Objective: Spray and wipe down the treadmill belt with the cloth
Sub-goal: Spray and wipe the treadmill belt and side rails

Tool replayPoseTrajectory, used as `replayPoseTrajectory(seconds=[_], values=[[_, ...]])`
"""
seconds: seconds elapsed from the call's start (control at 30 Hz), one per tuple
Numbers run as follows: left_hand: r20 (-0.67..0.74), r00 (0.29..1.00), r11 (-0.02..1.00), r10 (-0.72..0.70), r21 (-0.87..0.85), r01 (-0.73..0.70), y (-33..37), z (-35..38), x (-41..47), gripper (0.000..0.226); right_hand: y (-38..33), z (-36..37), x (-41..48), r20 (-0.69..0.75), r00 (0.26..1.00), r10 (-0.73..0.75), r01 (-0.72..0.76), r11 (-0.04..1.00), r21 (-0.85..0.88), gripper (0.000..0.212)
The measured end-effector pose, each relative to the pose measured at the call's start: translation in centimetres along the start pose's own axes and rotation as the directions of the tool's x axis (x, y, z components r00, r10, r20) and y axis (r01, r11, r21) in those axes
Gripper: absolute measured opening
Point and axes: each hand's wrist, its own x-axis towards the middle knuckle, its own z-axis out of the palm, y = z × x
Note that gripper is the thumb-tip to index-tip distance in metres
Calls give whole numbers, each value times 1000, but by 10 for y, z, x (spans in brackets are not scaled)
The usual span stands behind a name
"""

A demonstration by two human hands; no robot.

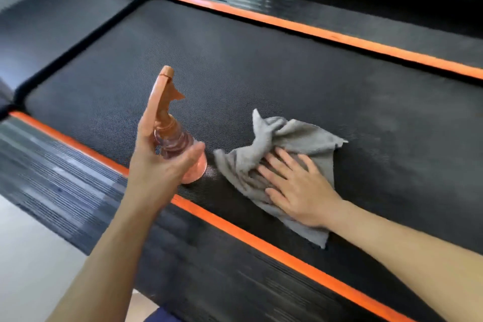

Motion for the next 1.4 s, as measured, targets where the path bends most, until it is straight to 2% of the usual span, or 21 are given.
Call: replayPoseTrajectory(seconds=[0.03, 0.07, 0.1, 0.13, 0.17, 0.2, 0.23, 0.3, 0.4, 0.47, 0.53, 0.6, 0.67, 0.73, 0.8, 0.97, 1.07, 1.17, 1.23, 1.3, 1.4], values=[[-8, 999, 999, 39, -10, -39, 3, 3, 3, 75, 18, -4, 0, 34, 998, -55, 55, 998, -25, 57], [-9, 997, 997, 75, -15, -75, 5, 4, 4, 72, 41, -7, -1, 46, 999, -4, 6, 999, -41, 61], [8, 993, 993, 119, -16, -119, 5, 5, 5, 75, 68, -9, -3, 21, 991, 134, -133, 991, -32, 65], [33, 986, 986, 163, 17, -164, 4, 4, 5, 78, 93, -12, -8, 1, 942, 336, -336, 942, 9, 69], [69, 974, 970, 217, 100, -223, 3, 4, 7, 78, 114, -13, -12, 32, 851, 524, -525, 850, 45, 71], [117, 954, 930, 276, 217, -296, 0, 8, 11, 72, 127, -13, -16, 52, 770, 636, -638, 768, 60, 71], [168, 930, 871, 326, 329, -364, -3, 6, 12, 62, 127, -11, -16, 33, 738, 674, -675, 737, 49, 70], [208, 924, 818, 321, 431, -381, -6, 9, 15, 44, 117, -11, -13, 19, 734, 679, -679, 733, 43, 68], [195, 951, 887, 238, 356, -295, 1, 24, 15, 49, 111, -11, -10, 24, 698, 716, -716, 695, 62, 68], [269, 939, 905, 213, 308, -293, 9, 39, 16, 50, 104, -13, -10, 44, 669, 742, -743, 665, 77, 68], [405, 880, 821, 248, 395, -413, 16, 53, 19, 58, 83, -12, -7, 41, 708, 705, -706, 703, 85, 69], [538, 796, 658, 277, 497, -565, 20, 67, 21, 59, 58, -10, -6, 26, 793, 609, -609, 790, 77, 76], [592, 776, 557, 218, 577, -597, 28, 79, 23, 58, 50, -7, -6, 32, 841, 540, -541, 838, 74, 79], [593, 802, 591, 74, 621, -514, 34, 84, 26, 55, 51, -7, -5, 35, 844, 536, -537, 840, 79, 79], [603, 797, 640, -26, 623, -450, 38, 82, 27, 54, 52, -8, -6, 24, 843, 538, -537, 839, 84, 78], [630, 757, 776, -171, 560, -290, 44, 68, 37, 55, 51, -9, -4, 14, 840, 543, -542, 836, 89, 77], [690, 710, 815, -140, 488, -312, 40, 62, 46, 56, 51, -10, -4, 17, 838, 546, -545, 834, 89, 78], [661, 746, 813, -81, 477, -335, 36, 64, 49, 48, 51, -10, -5, 18, 837, 547, -546, 834, 82, 77], [634, 771, 801, -57, 490, -343, 35, 71, 45, 35, 50, -10, -4, 15, 835, 550, -549, 831, 86, 76], [623, 778, 738, -76, 560, -376, 34, 81, 40, 24, 50, -10, -4, 12, 830, 558, -556, 825, 95, 76], [621, 781, 618, -71, 642, -454, 30, 92, 31, 21, 51, -9, -4, 13, 830, 557, -555, 825, 108, 71]])
